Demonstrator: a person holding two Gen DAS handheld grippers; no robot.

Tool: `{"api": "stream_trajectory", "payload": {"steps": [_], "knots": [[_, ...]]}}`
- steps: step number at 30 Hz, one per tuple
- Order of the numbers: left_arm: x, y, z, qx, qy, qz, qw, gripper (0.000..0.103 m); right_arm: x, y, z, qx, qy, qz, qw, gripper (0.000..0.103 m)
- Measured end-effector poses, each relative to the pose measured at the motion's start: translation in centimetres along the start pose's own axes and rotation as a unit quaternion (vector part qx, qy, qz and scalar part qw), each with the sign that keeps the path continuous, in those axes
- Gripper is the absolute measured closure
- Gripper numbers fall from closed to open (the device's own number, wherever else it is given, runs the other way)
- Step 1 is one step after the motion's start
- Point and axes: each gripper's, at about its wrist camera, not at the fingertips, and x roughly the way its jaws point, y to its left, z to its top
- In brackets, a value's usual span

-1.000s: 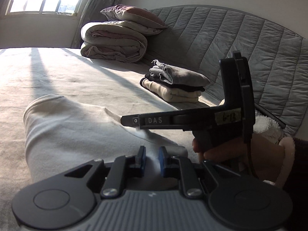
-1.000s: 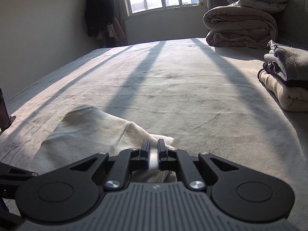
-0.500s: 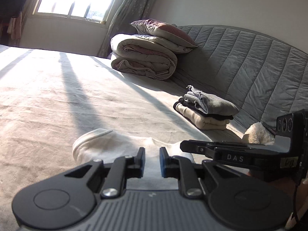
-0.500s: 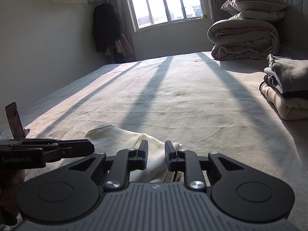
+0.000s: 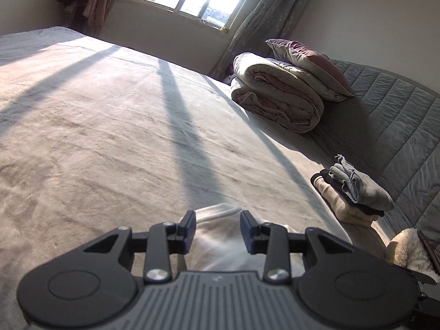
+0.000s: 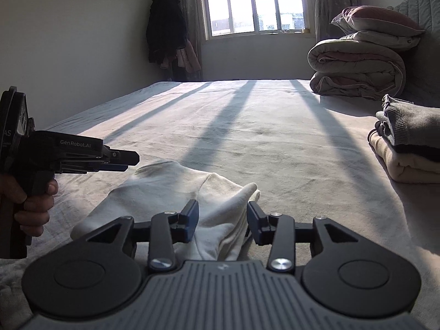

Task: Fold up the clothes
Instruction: 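Grasp the folded T-shirt bundle with both tools from its sides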

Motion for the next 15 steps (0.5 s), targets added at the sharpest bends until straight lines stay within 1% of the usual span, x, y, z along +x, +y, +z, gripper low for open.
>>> {"api": "stream_trajectory", "payload": {"steps": [2,3,4,5,7,9,10,11,12,13,15], "knots": [[-0.1,-0.3,-0.1,0.005,0.020,-0.002,0.9998,0.053,-0.2,-0.2,0.1,0.007,0.001,-0.003,1.000,0.056],[-0.1,-0.4,-0.2,0.006,0.027,0.000,0.9996,0.049,-0.3,-0.3,0.2,0.014,0.001,-0.003,1.000,0.053],[-0.1,-0.5,-0.4,0.007,0.035,0.004,0.9993,0.045,-0.5,-0.5,0.4,0.026,0.000,-0.003,1.000,0.048],[-0.2,-0.6,-0.6,0.006,0.044,0.006,0.9990,0.043,-0.6,-0.7,0.5,0.039,-0.002,-0.003,0.999,0.044],[-0.1,-0.6,-0.8,0.005,0.065,0.009,0.9979,0.041,-0.7,-1.0,0.8,0.070,-0.001,0.000,0.998,0.033],[0.1,-0.3,-1.0,-0.011,0.097,0.008,0.9952,0.040,-0.5,-1.5,1.0,0.114,0.006,0.010,0.993,0.028],[0.2,-0.1,-1.1,-0.022,0.114,0.006,0.9932,0.040,-0.4,-1.8,1.1,0.140,0.013,0.015,0.990,0.023],[0.2,0.2,-1.2,-0.037,0.124,0.002,0.9915,0.040,-0.2,-2.0,1.1,0.170,0.023,0.019,0.985,0.021],[0.3,0.8,-1.4,-0.062,0.136,-0.007,0.9887,0.040,0.0,-2.3,1.0,0.202,0.033,0.023,0.979,0.017],[0.3,1.2,-1.5,-0.083,0.146,-0.014,0.9858,0.040,0.3,-2.7,0.8,0.235,0.045,0.029,0.970,0.014],[0.5,2.0,-1.9,-0.116,0.164,-0.023,0.9794,0.040,0.8,-3.3,0.2,0.299,0.066,0.040,0.951,0.014]]}}
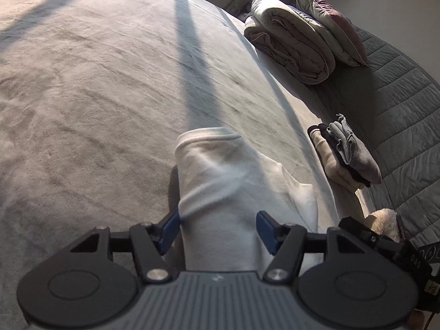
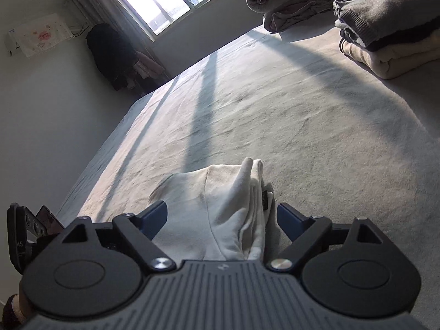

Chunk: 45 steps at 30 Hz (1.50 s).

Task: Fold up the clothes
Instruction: 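Grasp the folded T-shirt bundle with both tools from its sides, then carry the folded T-shirt with both tools toward the clothes stack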

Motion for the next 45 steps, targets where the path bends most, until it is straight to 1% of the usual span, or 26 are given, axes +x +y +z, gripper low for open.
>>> {"api": "stream_trajectory", "payload": {"steps": [3,5,7,9,11,14,16,17,18,19,20,22,26,30,31,32,34,35,37,40,41,43,45], "knots": [[0.6,0.9,-0.3,-0.036,0.021,-0.013,0.9990,0.040,0.8,-0.9,-0.2,0.073,0.028,0.010,0.997,0.013],[0.8,1.2,-0.4,-0.046,0.023,-0.021,0.9984,0.040,1.5,-1.0,-0.5,0.099,0.049,0.011,0.994,0.013],[0.9,1.3,-0.4,-0.053,0.023,-0.026,0.9980,0.040,2.1,-1.0,-0.8,0.107,0.059,0.003,0.993,0.013],[1.1,1.2,-0.5,-0.055,0.020,-0.030,0.9978,0.040,2.5,-0.6,-1.2,0.104,0.059,-0.004,0.993,0.013],[1.3,1.1,-0.7,-0.052,0.014,-0.034,0.9979,0.040,2.7,0.2,-1.3,0.093,0.057,-0.011,0.994,0.017],[1.5,0.9,-1.0,-0.049,0.004,-0.037,0.9981,0.038,3.2,0.7,-1.5,0.091,0.054,-0.023,0.994,0.028],[1.5,0.7,-1.1,-0.043,-0.001,-0.035,0.9985,0.037,3.3,0.8,-1.6,0.098,0.050,-0.029,0.994,0.041],[1.5,0.6,-1.2,-0.040,-0.004,-0.033,0.9986,0.038,3.3,0.7,-1.6,0.103,0.048,-0.030,0.993,0.043],[1.4,0.2,-1.2,-0.030,-0.005,-0.024,0.9993,0.044,3.2,0.7,-1.5,0.109,0.046,-0.031,0.993,0.047],[1.2,-0.2,-1.2,-0.022,-0.006,-0.018,0.9996,0.048,3.0,0.7,-1.5,0.114,0.044,-0.028,0.992,0.051],[0.9,-0.5,-1.3,-0.018,-0.008,-0.019,0.9996,0.053,2.8,0.7,-1.3,0.116,0.044,-0.023,0.992,0.054],[0.0,-0.9,-1.4,-0.014,-0.018,-0.026,0.9994,0.057,2.4,0.9,-1.0,0.110,0.044,-0.014,0.993,0.057],[-1.6,-1.1,-1.8,-0.025,-0.013,-0.040,0.9988,0.059,1.2,0.9,-0.3,0.109,0.048,0.001,0.993,0.058],[-2.6,-1.3,-2.7,-0.014,0.007,-0.047,0.9988,0.058,0.7,1.2,0.2,0.097,0.058,0.007,0.994,0.058],[-2.5,-1.1,-2.8,-0.011,0.014,-0.046,0.9988,0.056,0.8,1.2,0.3,0.090,0.065,0.005,0.994,0.056],[-2.3,-0.9,-2.9,-0.010,0.022,-0.042,0.9988,0.055,1.0,1.0,0.2,0.082,0.073,-0.002,0.994,0.055],[-1.7,0.2,-2.9,-0.023,0.034,-0.030,0.9987,0.054,1.1,0.5,0.0,0.081,0.079,-0.018,0.993,0.049],[-1.6,0.8,-2.9,-0.032,0.034,-0.035,0.9983,0.053,1.1,0.1,-0.2,0.084,0.082,-0.019,0.993,0.048],[-1.8,1.7,-2.7,-0.046,0.027,-0.038,0.9979,0.050,1.1,-0.6,-0.2,0.096,0.084,-0.011,0.992,0.043],[-1.8,2.6,-2.4,-0.053,0.005,-0.032,0.9981,0.047,1.0,-1.2,0.2,0.104,0.084,-0.005,0.991,0.043],[-1.6,3.0,-2.2,-0.061,0.006,-0.035,0.9975,0.046,1.0,-1.4,0.2,0.107,0.083,-0.003,0.991,0.043],[-1.3,3.6,-2.0,-0.084,0.007,-0.042,0.9955,0.046,0.9,-1.7,0.4,0.114,0.084,0.001,0.990,0.043],[-1.5,3.6,-1.9,-0.095,0.011,-0.045,0.9943,0.046,0.5,-1.7,0.7,0.115,0.079,0.000,0.990,0.043]]}}
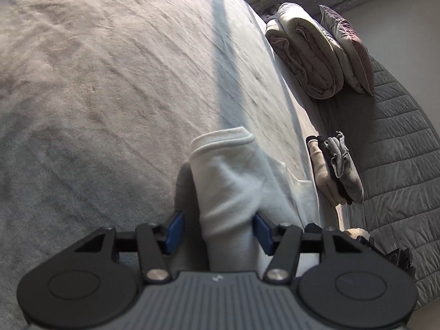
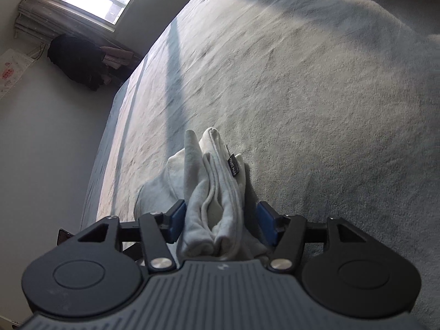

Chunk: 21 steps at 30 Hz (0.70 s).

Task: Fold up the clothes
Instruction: 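Carry the folded T-shirt with both tools toward the clothes stack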

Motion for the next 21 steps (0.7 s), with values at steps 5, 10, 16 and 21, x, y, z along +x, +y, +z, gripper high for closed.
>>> {"api": "stream_trajectory", "payload": {"steps": [5,10,16,21], "knots": [[0.2,-1.4,-0.4,0.034,0.058,-0.037,0.9971,0.042,-1.7,0.2,0.2,-0.022,-0.003,0.021,1.000,0.043],[0.6,-2.3,-2.6,0.101,0.093,-0.037,0.9898,0.042,-2.2,-0.2,-0.4,-0.057,0.017,0.027,0.998,0.041],[0.3,-1.5,-3.5,0.143,0.102,-0.061,0.9827,0.042,-2.1,-2.6,-0.6,-0.075,0.043,0.034,0.996,0.046],[-0.1,-1.2,-3.3,0.170,0.134,-0.077,0.9734,0.041,-3.2,-3.3,-0.7,-0.089,0.062,0.052,0.993,0.043]]}}
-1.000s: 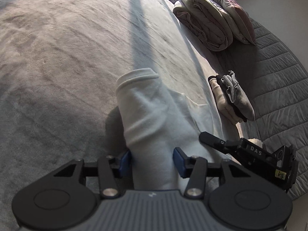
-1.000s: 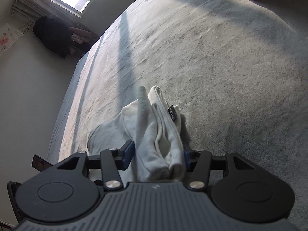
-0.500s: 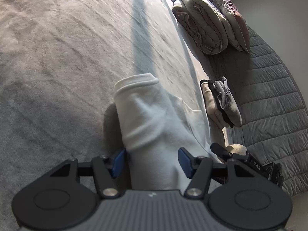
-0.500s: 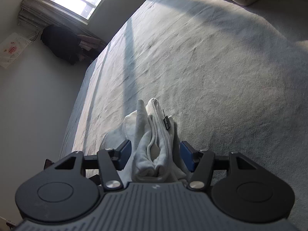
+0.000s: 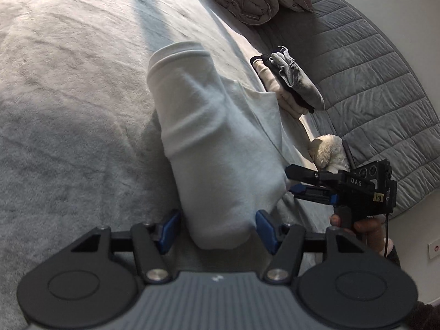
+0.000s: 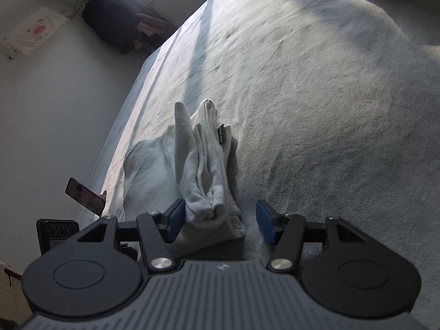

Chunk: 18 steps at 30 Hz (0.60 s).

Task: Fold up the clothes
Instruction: 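Carry the folded T-shirt with both tools toward the clothes stack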

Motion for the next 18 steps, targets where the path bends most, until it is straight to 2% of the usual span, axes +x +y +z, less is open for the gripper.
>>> {"api": "stream_trajectory", "payload": {"steps": [3,5,7,9,18], "knots": [[-0.6,0.3,0.3,-0.007,-0.001,0.001,1.0000,0.040,-0.6,-0.2,0.1,0.003,0.010,0.016,1.000,0.035],[-1.0,0.6,0.5,-0.021,-0.018,0.001,0.9996,0.035,-0.9,-0.3,0.3,0.008,0.007,0.030,1.000,0.030],[-1.1,1.0,0.7,-0.039,-0.032,-0.002,0.9987,0.033,-0.7,-0.3,0.5,0.019,0.006,0.051,0.998,0.020],[-1.0,1.5,1.0,-0.058,-0.042,-0.004,0.9974,0.033,-0.2,-0.3,0.7,0.030,0.011,0.068,0.997,0.017],[0.8,1.9,1.7,-0.120,-0.100,-0.005,0.9877,0.035,3.1,1.0,2.4,0.051,0.006,0.064,0.997,0.018]]}}
